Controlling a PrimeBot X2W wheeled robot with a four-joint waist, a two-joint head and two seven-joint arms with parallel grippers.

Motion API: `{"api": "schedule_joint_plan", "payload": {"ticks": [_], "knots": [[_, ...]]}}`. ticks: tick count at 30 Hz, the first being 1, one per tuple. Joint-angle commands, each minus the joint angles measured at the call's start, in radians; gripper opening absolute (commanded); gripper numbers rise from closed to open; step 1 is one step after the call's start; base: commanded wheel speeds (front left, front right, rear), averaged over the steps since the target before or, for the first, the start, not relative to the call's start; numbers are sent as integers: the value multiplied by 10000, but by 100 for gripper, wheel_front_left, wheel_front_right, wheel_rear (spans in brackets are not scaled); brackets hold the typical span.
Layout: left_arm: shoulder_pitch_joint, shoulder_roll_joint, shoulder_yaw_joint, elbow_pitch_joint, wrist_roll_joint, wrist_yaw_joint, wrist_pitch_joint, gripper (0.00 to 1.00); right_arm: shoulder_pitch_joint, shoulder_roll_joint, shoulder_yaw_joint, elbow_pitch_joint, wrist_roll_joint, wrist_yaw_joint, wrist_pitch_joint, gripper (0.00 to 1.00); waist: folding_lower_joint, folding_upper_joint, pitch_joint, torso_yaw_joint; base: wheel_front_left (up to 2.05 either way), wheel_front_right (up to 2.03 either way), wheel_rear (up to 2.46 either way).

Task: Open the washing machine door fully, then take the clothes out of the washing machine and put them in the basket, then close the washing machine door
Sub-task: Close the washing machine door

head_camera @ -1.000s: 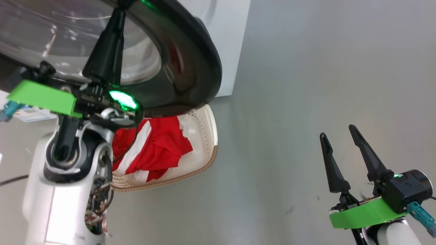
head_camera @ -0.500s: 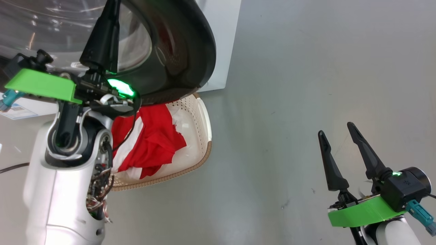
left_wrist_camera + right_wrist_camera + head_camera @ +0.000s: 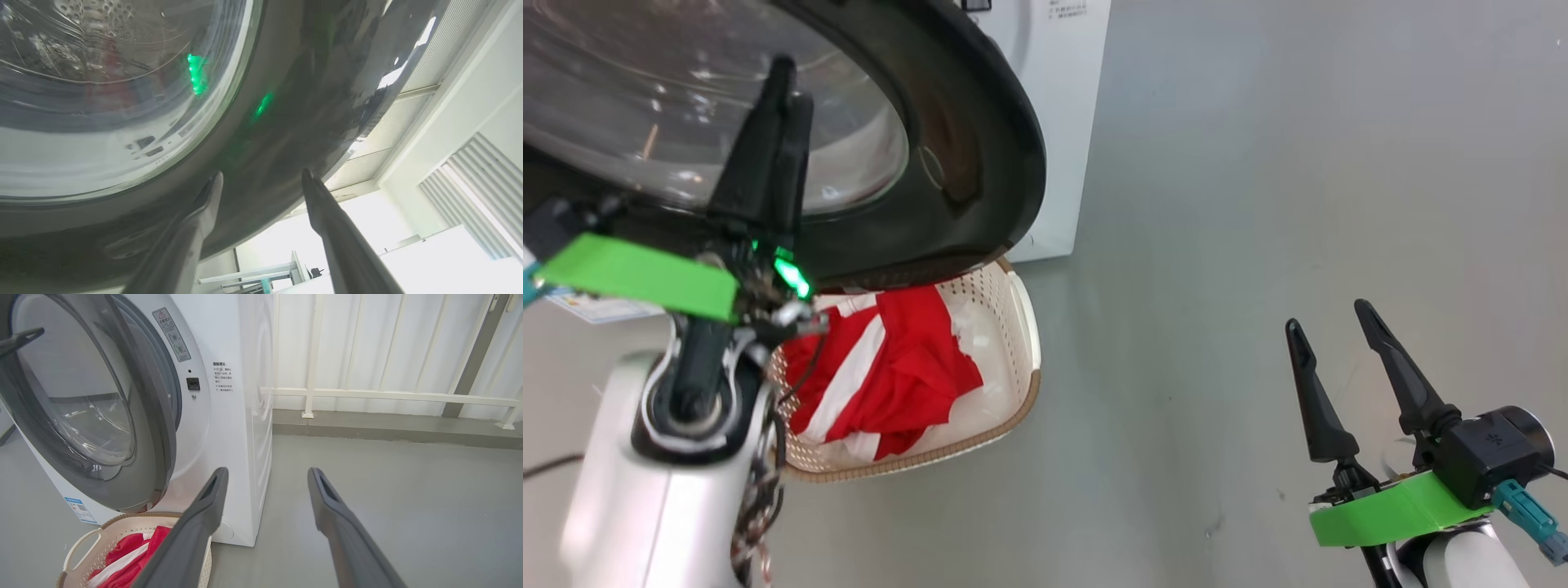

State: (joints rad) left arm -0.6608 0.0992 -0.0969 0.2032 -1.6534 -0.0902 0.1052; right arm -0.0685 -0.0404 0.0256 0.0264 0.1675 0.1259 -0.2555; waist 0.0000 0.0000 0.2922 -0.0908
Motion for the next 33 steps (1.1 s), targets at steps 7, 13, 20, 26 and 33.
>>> {"api": "schedule_joint_plan", "payload": {"ticks": [7,13,20,26,33], "knots": [[1513,1165,-378,-1412,2698,-198,-1164,100,119,-98,44,-165,64,48,-63,100,0,0,-803,229,0,0,0],[2476,1811,-994,-2236,5142,-121,-2202,100,200,-98,-52,-176,114,48,-63,100,0,0,-1200,450,0,0,0],[3526,2300,-1440,-2859,7536,354,-3218,100,363,-98,-143,-189,150,48,-63,100,0,0,-1650,710,0,0,0],[4200,2622,-1384,-3193,9305,880,-3567,100,502,-98,-149,-237,146,48,-63,100,0,0,-1911,875,0,0,0],[4891,2582,-1226,-3474,10847,1247,-3660,100,652,-98,-163,-219,152,48,-63,100,0,0,-2171,979,0,0,0]]}}
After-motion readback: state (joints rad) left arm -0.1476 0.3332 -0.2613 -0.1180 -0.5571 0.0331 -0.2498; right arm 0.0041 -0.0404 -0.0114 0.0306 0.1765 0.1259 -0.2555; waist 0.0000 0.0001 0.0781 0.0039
